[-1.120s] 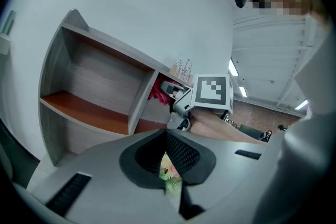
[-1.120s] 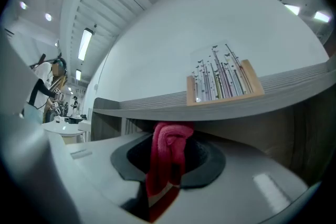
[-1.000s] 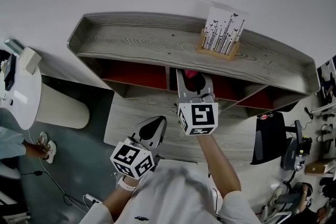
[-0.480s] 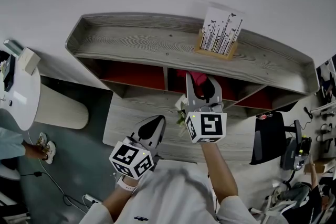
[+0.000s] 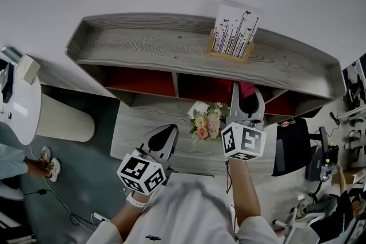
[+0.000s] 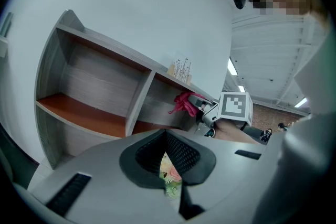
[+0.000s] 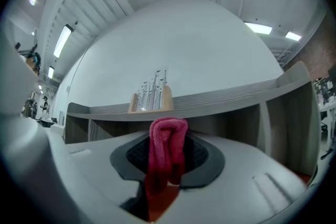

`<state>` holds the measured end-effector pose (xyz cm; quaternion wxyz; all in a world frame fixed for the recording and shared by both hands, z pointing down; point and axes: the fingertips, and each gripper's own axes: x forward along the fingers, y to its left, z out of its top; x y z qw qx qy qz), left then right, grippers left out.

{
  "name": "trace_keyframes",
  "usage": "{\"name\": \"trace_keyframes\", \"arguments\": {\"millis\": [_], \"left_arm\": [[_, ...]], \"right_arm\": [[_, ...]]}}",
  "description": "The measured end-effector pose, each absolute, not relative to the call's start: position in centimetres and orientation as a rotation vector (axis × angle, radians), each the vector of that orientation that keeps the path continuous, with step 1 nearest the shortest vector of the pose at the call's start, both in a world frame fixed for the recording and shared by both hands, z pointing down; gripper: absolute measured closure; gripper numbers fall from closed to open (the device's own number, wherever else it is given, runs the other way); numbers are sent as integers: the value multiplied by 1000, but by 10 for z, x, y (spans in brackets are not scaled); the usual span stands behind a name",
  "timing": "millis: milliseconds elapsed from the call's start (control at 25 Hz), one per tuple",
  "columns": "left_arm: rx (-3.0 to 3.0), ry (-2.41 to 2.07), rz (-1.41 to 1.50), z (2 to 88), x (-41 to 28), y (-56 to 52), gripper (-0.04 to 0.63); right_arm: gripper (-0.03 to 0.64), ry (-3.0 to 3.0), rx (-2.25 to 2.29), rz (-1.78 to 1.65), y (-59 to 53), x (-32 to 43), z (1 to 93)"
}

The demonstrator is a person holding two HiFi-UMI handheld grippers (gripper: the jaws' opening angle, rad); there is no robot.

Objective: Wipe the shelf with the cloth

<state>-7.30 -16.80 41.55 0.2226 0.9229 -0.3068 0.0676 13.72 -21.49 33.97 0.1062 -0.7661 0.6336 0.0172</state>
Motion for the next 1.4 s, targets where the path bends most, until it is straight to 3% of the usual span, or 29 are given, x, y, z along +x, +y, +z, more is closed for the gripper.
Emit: {"name": "trace_keyframes", "arguments": {"millis": [320, 880, 1400], "left_arm": [[2570, -853, 184, 410, -71, -168, 589], [2633, -858, 142, 397, -67, -167, 589], [2644, -884, 149, 395, -69, -169, 589]], "right_arm": [[495, 1771, -2333, 72, -174, 171, 340], [495, 1946, -2324, 132, -100, 164, 346], [495, 2060, -2395, -80, -65, 147, 410]]}}
